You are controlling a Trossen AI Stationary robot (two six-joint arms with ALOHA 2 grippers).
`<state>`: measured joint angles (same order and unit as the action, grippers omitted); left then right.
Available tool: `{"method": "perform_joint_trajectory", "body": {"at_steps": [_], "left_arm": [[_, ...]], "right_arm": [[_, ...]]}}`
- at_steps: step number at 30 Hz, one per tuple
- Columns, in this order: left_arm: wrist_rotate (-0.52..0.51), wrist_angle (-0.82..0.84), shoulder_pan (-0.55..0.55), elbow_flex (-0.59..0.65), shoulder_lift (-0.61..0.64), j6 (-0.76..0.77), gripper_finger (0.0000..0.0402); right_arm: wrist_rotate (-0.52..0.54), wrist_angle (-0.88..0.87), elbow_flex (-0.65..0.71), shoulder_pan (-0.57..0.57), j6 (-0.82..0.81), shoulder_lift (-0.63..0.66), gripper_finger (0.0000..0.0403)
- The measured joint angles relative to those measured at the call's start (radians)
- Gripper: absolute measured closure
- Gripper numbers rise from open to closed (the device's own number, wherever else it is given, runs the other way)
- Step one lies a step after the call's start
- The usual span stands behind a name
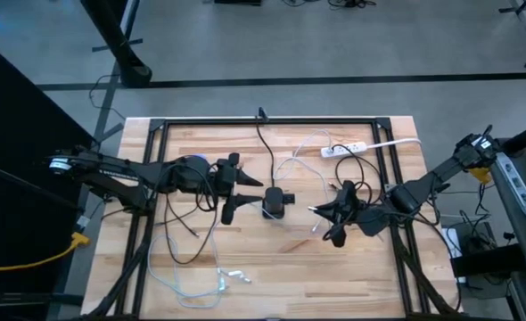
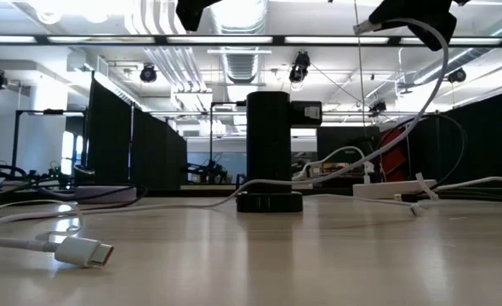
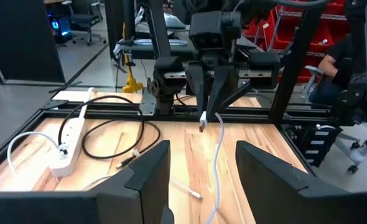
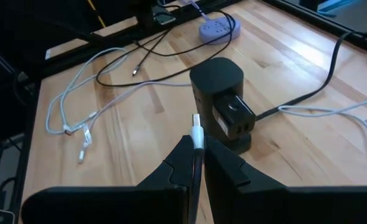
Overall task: Insert USB
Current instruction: Insert the purple charger cable into the black charger adapter
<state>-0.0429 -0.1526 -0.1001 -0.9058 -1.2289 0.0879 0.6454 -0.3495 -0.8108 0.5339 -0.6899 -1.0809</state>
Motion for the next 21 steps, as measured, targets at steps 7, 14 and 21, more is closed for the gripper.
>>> {"method": "perform_joint_trajectory", "body": {"at_steps": [7, 14, 21], "left_arm": [[0.000, 0.002, -0.001, 0.000, 0.000, 0.000, 0.0219], [0.002, 0.002, -0.001, 0.000, 0.000, 0.000, 0.0214], [0.002, 0.001, -0.001, 0.001, 0.000, 0.000, 0.0222]], "right_arm": [[0.000, 0.015, 0.000, 0.000, 0.001, 0.000, 0.0391], [-0.041, 0.105, -0.044, 0.000, 0.043, 0.005, 0.0391], [-0.044, 0.102, -0.202, 0.000, 0.206, -0.004, 0.0391]]}}
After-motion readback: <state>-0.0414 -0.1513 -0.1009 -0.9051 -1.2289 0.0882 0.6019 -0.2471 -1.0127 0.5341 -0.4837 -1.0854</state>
